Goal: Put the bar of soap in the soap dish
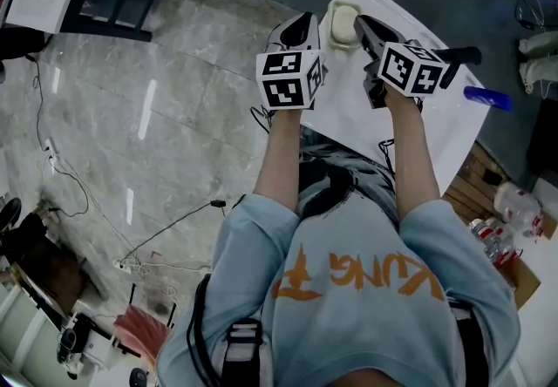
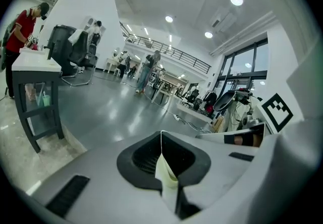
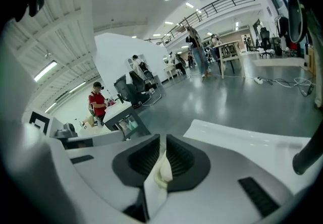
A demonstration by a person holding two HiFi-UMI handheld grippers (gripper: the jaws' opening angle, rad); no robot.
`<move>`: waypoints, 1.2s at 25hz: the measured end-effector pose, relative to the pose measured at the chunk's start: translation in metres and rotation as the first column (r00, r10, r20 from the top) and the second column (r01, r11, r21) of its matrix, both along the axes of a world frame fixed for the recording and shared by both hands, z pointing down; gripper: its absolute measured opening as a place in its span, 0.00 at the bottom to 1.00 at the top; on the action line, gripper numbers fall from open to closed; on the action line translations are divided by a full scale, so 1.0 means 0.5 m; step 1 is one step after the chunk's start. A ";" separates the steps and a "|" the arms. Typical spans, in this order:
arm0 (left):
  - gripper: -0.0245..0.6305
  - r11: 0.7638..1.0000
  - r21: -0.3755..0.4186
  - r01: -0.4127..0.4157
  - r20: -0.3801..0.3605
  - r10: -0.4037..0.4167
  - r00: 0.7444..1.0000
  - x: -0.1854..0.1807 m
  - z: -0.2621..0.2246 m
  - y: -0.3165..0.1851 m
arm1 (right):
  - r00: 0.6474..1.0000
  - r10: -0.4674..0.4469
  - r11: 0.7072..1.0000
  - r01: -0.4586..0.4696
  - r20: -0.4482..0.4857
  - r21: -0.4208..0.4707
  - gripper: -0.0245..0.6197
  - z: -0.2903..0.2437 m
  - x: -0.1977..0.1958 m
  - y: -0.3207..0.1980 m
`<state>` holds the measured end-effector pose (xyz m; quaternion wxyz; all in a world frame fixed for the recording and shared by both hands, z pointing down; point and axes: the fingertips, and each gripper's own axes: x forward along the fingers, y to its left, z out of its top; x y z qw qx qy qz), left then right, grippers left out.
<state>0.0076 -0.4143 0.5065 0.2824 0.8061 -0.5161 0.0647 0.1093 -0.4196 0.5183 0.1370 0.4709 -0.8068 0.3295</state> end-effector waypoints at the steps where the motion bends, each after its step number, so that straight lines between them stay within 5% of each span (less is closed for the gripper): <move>1: 0.07 1.000 0.013 -0.008 -0.001 0.008 1.000 0.001 -0.008 -0.001 | 1.000 0.006 0.999 -0.006 -0.003 0.033 0.12 -0.014 0.001 -0.001; 9: 0.07 0.989 0.133 -0.068 -0.014 0.070 0.997 0.004 -0.099 0.030 | 0.995 0.092 0.970 -0.099 0.040 0.221 0.09 -0.121 0.029 0.037; 14: 0.07 0.968 0.226 -0.111 0.048 0.103 0.994 -0.022 -0.167 0.058 | 0.979 0.165 0.920 -0.196 0.119 0.340 0.08 -0.191 0.040 0.071; 18: 0.07 0.951 0.281 -0.129 0.089 0.108 0.990 -0.049 -0.227 0.082 | 0.979 0.188 0.881 -0.206 0.085 0.427 0.08 -0.259 0.034 0.106; 25: 0.07 0.884 0.444 -0.148 0.120 0.105 0.987 -0.032 -0.380 0.082 | 0.970 0.242 0.772 -0.171 -0.035 0.612 0.08 -0.417 0.058 0.130; 30: 0.07 0.827 0.550 -0.119 0.122 0.061 0.991 -0.031 -0.447 0.090 | 0.958 0.277 0.733 -0.164 -0.070 0.660 0.08 -0.457 0.071 0.138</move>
